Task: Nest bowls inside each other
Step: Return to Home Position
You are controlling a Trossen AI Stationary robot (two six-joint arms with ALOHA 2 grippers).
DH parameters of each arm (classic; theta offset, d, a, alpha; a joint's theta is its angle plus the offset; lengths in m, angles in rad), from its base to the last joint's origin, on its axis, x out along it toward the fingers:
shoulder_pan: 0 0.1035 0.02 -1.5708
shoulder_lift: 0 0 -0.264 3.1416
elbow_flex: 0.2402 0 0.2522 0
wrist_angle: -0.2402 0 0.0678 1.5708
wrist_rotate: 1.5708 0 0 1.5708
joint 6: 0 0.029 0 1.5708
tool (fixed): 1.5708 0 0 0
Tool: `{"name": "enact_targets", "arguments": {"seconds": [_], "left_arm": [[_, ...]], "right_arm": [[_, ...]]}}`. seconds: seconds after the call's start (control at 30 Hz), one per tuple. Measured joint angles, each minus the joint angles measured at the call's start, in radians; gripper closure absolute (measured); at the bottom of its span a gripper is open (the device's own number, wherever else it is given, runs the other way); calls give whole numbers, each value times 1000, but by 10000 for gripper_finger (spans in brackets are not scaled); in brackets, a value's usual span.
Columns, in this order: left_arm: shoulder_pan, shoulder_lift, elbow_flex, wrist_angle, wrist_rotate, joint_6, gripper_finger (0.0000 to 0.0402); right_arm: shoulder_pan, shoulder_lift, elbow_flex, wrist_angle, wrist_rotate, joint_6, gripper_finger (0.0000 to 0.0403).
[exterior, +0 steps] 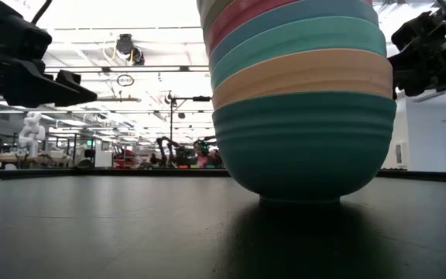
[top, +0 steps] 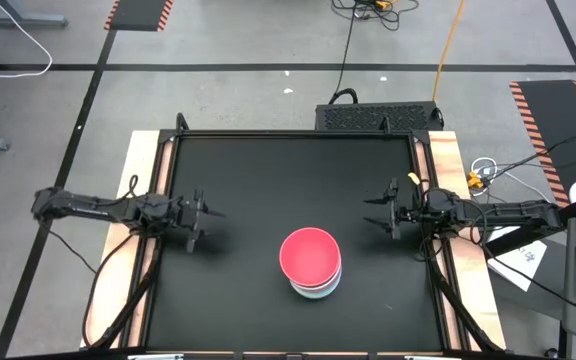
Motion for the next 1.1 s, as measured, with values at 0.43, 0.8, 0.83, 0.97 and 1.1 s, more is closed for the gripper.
{"name": "enact_targets", "arguments": {"seconds": [0.43,0.8,0.83,0.97,1.1], "left_arm": [[-110,0,0,5,-75,-40,201],[-111,0,0,26,-52,-74,201],[-111,0,0,27,-51,-68,201],[-111,0,0,27,-49,-79,201],[-111,0,0,27,-48,-71,201]], "right_arm": [[67,3,0,99,-152,-1,167],[79,3,0,115,-146,-23,167],[79,3,0,115,-147,-17,167],[79,3,0,115,-151,-14,167],[79,3,0,115,-151,-14,167]]}}
